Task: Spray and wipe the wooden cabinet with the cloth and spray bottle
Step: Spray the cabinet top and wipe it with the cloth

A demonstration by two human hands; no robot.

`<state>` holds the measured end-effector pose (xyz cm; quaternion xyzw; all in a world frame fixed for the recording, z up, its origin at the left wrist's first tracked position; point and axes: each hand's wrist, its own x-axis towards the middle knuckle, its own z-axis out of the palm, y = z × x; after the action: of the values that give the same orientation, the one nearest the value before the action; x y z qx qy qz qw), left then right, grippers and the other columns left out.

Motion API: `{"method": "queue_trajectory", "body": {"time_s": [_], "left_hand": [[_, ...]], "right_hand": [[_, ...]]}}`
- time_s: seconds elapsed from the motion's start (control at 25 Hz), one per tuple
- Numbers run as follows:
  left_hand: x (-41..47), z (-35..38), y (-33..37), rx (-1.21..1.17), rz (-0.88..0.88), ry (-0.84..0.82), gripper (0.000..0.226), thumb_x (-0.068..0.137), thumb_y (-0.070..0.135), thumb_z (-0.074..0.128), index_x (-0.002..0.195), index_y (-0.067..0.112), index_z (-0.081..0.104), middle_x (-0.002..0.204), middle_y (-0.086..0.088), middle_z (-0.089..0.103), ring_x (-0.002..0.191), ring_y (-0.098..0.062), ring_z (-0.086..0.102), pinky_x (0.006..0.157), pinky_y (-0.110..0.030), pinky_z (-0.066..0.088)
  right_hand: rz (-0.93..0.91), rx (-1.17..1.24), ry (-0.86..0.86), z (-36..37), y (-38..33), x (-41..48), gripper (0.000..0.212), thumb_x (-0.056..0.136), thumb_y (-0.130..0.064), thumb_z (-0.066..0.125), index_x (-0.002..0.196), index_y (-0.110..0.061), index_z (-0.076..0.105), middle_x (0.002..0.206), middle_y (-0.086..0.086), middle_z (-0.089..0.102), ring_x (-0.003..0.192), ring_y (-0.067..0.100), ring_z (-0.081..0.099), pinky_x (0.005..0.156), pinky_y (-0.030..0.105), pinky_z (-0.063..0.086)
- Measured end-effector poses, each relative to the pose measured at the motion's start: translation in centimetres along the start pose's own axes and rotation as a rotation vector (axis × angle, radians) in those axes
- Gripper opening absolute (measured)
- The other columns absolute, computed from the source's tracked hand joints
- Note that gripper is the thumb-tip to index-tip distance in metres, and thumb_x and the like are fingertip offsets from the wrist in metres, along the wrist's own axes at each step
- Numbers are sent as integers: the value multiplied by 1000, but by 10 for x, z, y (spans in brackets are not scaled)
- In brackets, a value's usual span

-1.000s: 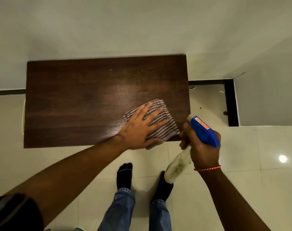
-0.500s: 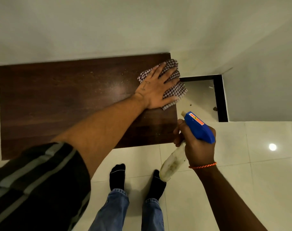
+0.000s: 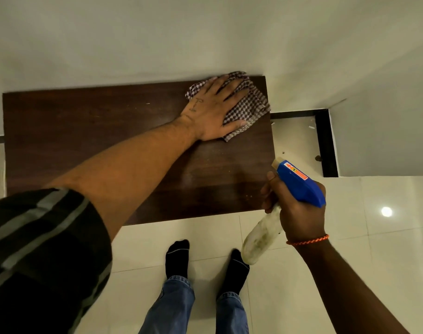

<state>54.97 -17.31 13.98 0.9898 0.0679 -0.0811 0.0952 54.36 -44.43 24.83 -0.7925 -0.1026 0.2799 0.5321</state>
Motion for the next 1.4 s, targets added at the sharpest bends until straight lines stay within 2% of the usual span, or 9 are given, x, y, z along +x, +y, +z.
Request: {"method": "queue_trajectory", "body": {"time_s": [0.16,0.4,0.52,0.64,0.76,0.88,1.2,1.32,1.4], "left_hand": [[-69,3,-57,-2,-69,9,82,98,74,25,162,24,17,168,-9,20,155,-36,14,127,-52,10],[-225,13,-168,13,-418,44,82,98,72,23,162,22,17,167,-17,19,153,-43,14,126,-55,13],[-306,14,-219,-29,-608,57,84,96,74,22,162,22,17,167,-20,14,155,-38,8,127,-50,5],[-333,21,-229,-55,-635,71,82,96,71,25,162,23,19,168,-20,12,155,-35,5,127,-47,1],[-331,28,-213,-63,-715,99,82,96,75,20,162,26,16,169,-17,10,154,-43,7,126,-55,6],[-347,31,-177,-86,-748,110,81,96,72,26,162,27,16,169,-15,10,154,-45,6,125,-58,8],[-386,55,-61,-101,-759,69,81,96,70,28,162,24,18,170,-14,10,154,-43,6,124,-62,11],[-370,59,-21,-113,-768,74,82,96,71,25,163,24,18,170,-13,9,154,-43,4,123,-64,12],[-337,62,13,-109,-703,63,81,96,72,24,163,27,16,171,-12,7,155,-43,3,122,-64,12]], "right_hand": [[-10,-2,-40,23,-6,-11,29,86,-34,65,75,-7,68,61,4,69,47,20,63,51,28,56],[-24,40,-137,71,-11,-29,22,91,-19,66,77,-2,67,66,12,69,47,24,63,49,29,55],[-24,61,-186,98,-9,-37,21,92,-14,67,75,-2,67,65,14,68,47,25,62,47,30,54],[-41,68,-214,119,-11,-43,21,92,-12,67,72,-5,68,64,18,66,46,25,61,46,34,53],[-65,66,-218,124,-16,-43,25,93,-12,67,68,-9,67,64,16,66,45,22,61,48,37,53],[-87,64,-226,116,-17,-47,26,93,-13,66,68,-12,67,62,11,67,45,23,62,49,40,53],[-87,64,-189,72,-2,-68,20,93,-14,67,77,0,69,64,15,68,47,27,63,47,39,55],[-61,92,-192,52,8,-85,16,92,-14,68,81,-3,70,66,15,68,46,27,63,46,37,55],[-39,117,-187,40,16,-93,8,91,-14,68,86,-9,72,67,14,69,46,27,63,46,34,55]]}}
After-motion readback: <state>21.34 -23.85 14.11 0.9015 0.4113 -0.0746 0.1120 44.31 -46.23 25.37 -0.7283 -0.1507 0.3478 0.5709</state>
